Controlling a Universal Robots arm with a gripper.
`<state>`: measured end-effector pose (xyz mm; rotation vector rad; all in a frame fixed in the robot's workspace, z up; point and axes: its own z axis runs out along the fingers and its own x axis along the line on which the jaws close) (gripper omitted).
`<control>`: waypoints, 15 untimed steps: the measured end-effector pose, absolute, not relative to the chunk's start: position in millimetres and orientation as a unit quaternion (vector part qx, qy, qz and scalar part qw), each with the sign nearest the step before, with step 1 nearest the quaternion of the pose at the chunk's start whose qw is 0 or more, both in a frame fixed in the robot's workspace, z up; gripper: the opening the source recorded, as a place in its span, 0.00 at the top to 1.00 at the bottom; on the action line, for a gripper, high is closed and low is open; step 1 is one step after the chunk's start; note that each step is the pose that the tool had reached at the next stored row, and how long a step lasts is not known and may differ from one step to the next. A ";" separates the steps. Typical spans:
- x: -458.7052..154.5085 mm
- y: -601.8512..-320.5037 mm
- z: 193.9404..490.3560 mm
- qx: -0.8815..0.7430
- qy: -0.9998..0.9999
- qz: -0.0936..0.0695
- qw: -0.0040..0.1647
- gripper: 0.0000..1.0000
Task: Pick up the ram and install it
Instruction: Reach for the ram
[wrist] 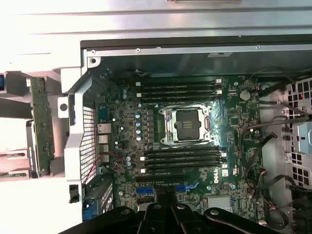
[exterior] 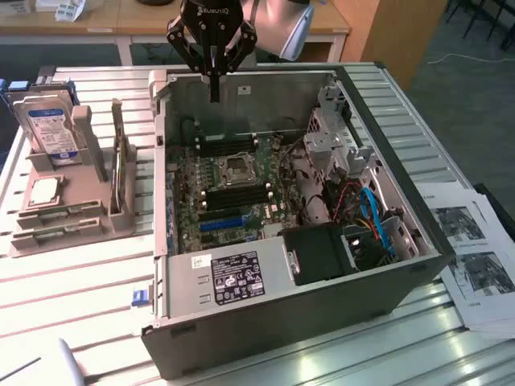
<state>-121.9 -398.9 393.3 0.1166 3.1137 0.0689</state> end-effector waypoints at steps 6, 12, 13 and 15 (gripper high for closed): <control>-121.9 -398.9 393.3 0.037 0.999 0.022 0.012 0.90; -121.9 -398.9 393.3 0.037 0.999 0.022 0.012 0.90; -121.9 -398.8 393.3 0.037 0.999 0.022 0.012 0.90; -121.9 -398.9 393.3 0.037 0.999 0.022 0.012 0.90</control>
